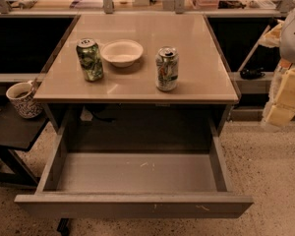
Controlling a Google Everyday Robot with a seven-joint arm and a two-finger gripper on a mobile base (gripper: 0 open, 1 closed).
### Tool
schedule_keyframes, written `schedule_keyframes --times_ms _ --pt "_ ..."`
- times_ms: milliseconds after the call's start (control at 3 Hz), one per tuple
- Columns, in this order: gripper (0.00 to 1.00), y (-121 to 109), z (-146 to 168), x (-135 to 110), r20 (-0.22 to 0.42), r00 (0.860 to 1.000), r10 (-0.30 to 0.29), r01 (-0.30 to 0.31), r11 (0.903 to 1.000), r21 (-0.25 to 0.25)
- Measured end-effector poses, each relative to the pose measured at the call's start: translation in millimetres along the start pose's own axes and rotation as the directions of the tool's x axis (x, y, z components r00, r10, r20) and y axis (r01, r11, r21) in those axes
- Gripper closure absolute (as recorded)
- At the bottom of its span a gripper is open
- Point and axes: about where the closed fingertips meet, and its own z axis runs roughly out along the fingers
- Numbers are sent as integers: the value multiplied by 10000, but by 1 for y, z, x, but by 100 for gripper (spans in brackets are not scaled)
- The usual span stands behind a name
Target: Place 7up can into top drawer
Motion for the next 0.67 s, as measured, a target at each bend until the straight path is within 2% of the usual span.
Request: schedule_keyframes --times_ms 333,667 --pt "0 -7 1 -3 155 9999 19 -20 10000 75" --pt "0 -37 20 -20 646 9979 -4 9 10000 -75"
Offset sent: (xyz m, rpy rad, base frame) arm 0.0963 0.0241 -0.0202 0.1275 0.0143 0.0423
